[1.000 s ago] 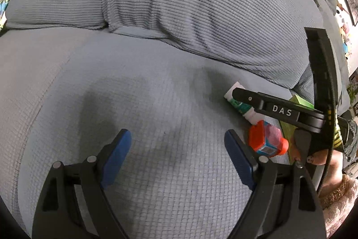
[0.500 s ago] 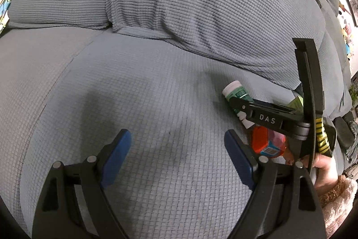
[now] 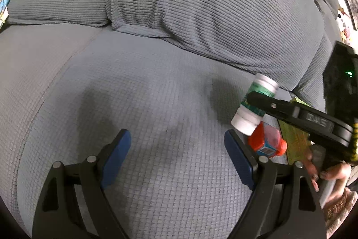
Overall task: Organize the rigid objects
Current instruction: 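Close the right gripper around the white green-labeled bottle, then lift the green-labeled bottle with the right gripper and carry it over the box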
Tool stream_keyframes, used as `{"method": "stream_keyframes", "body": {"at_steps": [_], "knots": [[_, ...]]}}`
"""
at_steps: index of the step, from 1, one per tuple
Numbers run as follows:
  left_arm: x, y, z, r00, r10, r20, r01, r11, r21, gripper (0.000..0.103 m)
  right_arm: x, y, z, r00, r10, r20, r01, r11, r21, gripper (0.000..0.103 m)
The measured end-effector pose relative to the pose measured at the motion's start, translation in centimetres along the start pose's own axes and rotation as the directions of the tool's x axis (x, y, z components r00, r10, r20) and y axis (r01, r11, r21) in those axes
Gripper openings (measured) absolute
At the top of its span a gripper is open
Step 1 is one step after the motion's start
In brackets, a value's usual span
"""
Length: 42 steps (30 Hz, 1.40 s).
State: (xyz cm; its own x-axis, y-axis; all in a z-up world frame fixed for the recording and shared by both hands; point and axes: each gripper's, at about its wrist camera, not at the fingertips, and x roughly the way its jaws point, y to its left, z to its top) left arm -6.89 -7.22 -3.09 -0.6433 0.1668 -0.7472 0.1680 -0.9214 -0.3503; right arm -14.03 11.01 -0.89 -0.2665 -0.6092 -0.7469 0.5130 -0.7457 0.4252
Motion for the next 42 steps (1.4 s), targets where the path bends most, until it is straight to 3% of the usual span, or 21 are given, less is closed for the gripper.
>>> {"method": "stream_keyframes", "body": {"at_steps": [6, 14, 20, 26, 35, 38, 42], "knots": [[0.3, -1.0, -0.5, 0.999, -0.022, -0.027, 0.023, 0.999, 0.033, 0.085, -1.8, 1.0, -2.6, 0.991, 0.135, -0.011, -0.135, 0.990, 0.037, 0.043], [-0.6, -3.1, -1.7, 0.993, -0.106, -0.057, 0.111, 0.988, 0.103, 0.085, -5.4, 1.3, -6.0, 0.991, 0.135, -0.022, -0.134, 0.989, 0.067, 0.043], [-0.6, -4.7, -2.6, 0.991, -0.112, -0.078, 0.123, 0.979, 0.160, 0.085, -6.1, -0.2, -9.1, 0.987, 0.147, -0.063, -0.136, 0.979, 0.149, 0.043], [0.1, -5.5, -3.5, 0.988, -0.112, -0.102, 0.131, 0.970, 0.204, 0.085, -4.3, -1.2, -10.6, 0.987, 0.088, -0.132, -0.066, 0.984, 0.163, 0.043], [1.2, -6.0, -4.6, 0.978, -0.143, -0.153, 0.173, 0.963, 0.205, 0.085, -3.6, -2.2, -10.5, 0.991, 0.018, -0.136, 0.006, 0.985, 0.175, 0.043], [1.2, -6.3, -4.8, 0.969, -0.181, -0.169, 0.213, 0.958, 0.191, 0.085, -3.8, -2.4, -10.4, 0.989, -0.027, -0.148, 0.052, 0.984, 0.171, 0.044], [0.9, -7.2, -5.1, 0.950, -0.243, -0.194, 0.280, 0.940, 0.194, 0.085, -4.5, -2.9, -10.4, 0.992, -0.032, -0.122, 0.053, 0.983, 0.175, 0.044]]}}
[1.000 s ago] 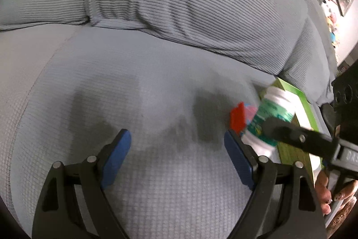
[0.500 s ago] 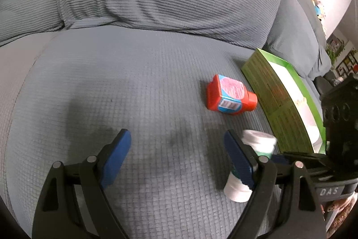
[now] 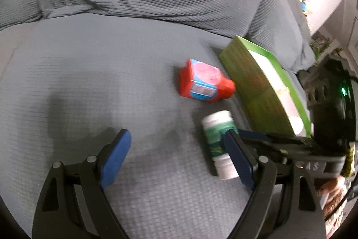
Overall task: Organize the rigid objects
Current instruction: 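Lift the green-labeled bottle with the right gripper and carry it over the box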
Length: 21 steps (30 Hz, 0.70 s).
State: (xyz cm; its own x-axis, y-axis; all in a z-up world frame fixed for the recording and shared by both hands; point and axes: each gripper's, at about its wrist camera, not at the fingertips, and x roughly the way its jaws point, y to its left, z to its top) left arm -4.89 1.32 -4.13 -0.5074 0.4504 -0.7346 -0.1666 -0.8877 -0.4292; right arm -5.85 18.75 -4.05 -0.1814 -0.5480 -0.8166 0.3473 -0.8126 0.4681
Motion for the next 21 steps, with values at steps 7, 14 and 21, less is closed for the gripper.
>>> {"method": "stream_keyframes", "body": {"at_steps": [7, 14, 21], "knots": [[0.7, -1.6, -0.5, 0.999, -0.030, -0.030, 0.031, 0.999, 0.039, 0.085, -1.3, -0.6, 0.3, 0.999, 0.012, 0.037, -0.012, 1.000, 0.011, 0.045], [1.4, -2.6, -1.0, 0.995, -0.067, -0.069, 0.071, 0.995, 0.071, 0.084, -1.5, -0.7, 0.6, 0.997, 0.050, 0.059, -0.052, 0.998, 0.033, 0.045], [2.7, -3.4, -1.4, 0.993, -0.065, -0.095, 0.073, 0.994, 0.079, 0.057, 0.0, 0.5, 0.4, 0.990, 0.134, 0.030, -0.135, 0.991, 0.024, 0.045]]}}
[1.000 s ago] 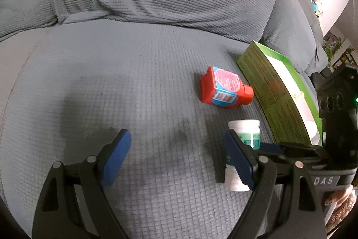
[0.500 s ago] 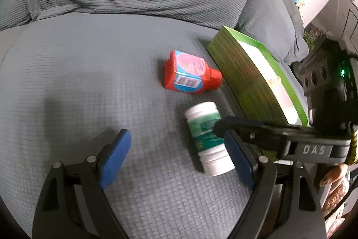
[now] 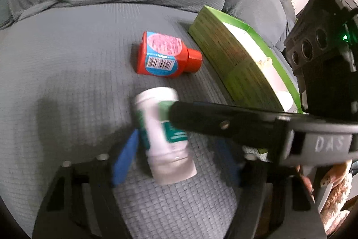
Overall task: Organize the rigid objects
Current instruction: 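Lift the green-labeled bottle with the right gripper and carry it over the box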
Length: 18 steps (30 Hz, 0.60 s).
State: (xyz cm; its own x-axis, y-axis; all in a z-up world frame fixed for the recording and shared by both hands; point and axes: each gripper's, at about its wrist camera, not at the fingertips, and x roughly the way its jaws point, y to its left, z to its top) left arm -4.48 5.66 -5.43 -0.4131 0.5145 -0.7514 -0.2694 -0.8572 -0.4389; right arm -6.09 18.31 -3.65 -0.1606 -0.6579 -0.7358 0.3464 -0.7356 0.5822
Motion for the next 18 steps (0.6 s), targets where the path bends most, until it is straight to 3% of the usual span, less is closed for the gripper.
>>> {"method": "stream_keyframes", "body": {"at_steps": [4, 18], "knots": [[0.4, 0.3, -0.1, 1.000, 0.014, -0.012, -0.014, 1.000, -0.013, 0.048, 1.0, 0.0, -0.2, 1.000, -0.021, -0.012, 0.021, 1.000, 0.005, 0.045], [0.1, 0.3, 0.2, 1.000, 0.022, 0.008, -0.022, 1.000, -0.008, 0.043, 1.9, -0.5, -0.7, 0.999, -0.034, -0.015, 0.034, 0.999, 0.040, 0.045]]}}
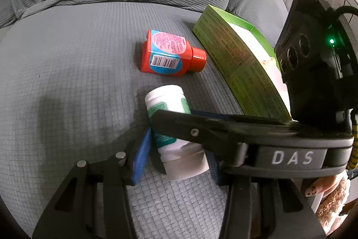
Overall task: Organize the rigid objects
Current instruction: 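Lift the green-labeled bottle with the right gripper and carry it over the box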
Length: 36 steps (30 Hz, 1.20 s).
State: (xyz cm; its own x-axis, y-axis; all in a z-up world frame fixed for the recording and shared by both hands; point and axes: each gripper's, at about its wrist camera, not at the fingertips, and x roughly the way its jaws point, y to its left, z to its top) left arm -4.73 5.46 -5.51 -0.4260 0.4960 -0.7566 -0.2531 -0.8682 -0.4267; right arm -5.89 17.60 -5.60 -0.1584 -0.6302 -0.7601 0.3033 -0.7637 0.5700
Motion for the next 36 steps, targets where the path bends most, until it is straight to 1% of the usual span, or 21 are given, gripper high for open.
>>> {"method": "stream_keyframes", "body": {"at_steps": [5, 9, 13, 16, 20, 27, 31, 33, 36], "knots": [[-1.0, -0.9, 0.3, 0.999, -0.009, 0.038, 0.008, 1.000, 0.026, 0.043, -1.2, 0.8, 0.0, 0.999, -0.013, 0.045, 0.014, 0.999, -0.032, 0.045], [-2.6, -2.6, 0.8, 0.995, -0.002, 0.102, -0.005, 0.998, 0.067, 0.043, -3.3, 1.5, 0.2, 0.995, 0.014, 0.103, -0.010, 0.999, -0.039, 0.045], [-3.7, -4.5, 1.6, 0.986, -0.018, 0.168, 0.000, 0.995, 0.105, 0.043, -6.2, 1.8, 0.3, 0.983, 0.023, 0.181, -0.013, 0.998, -0.057, 0.045], [-3.9, -6.4, 2.1, 0.980, -0.031, 0.194, 0.004, 0.991, 0.137, 0.043, -8.1, 1.7, 0.4, 0.974, 0.016, 0.225, -0.004, 0.998, -0.057, 0.045], [-3.7, -8.7, 2.8, 0.977, -0.062, 0.204, 0.026, 0.984, 0.174, 0.044, -10.7, 0.7, 0.3, 0.959, -0.008, 0.285, 0.019, 0.999, -0.035, 0.045], [-2.3, -12.5, 4.1, 0.972, -0.108, 0.206, 0.056, 0.968, 0.245, 0.044, -14.4, -2.3, 0.0, 0.933, -0.025, 0.359, 0.017, 1.000, 0.026, 0.045], [-1.4, -14.6, 4.8, 0.973, -0.125, 0.193, 0.068, 0.958, 0.280, 0.044, -16.2, -4.2, -0.1, 0.918, -0.035, 0.395, 0.009, 0.998, 0.068, 0.045], [-0.9, -15.4, 5.1, 0.973, -0.134, 0.186, 0.075, 0.953, 0.294, 0.044, -16.5, -4.5, 0.1, 0.912, -0.042, 0.408, 0.008, 0.996, 0.085, 0.045], [-0.1, -16.5, 5.4, 0.974, -0.149, 0.168, 0.091, 0.946, 0.311, 0.043, -17.3, -5.8, -0.1, 0.904, -0.056, 0.423, 0.005, 0.993, 0.119, 0.045]]}}
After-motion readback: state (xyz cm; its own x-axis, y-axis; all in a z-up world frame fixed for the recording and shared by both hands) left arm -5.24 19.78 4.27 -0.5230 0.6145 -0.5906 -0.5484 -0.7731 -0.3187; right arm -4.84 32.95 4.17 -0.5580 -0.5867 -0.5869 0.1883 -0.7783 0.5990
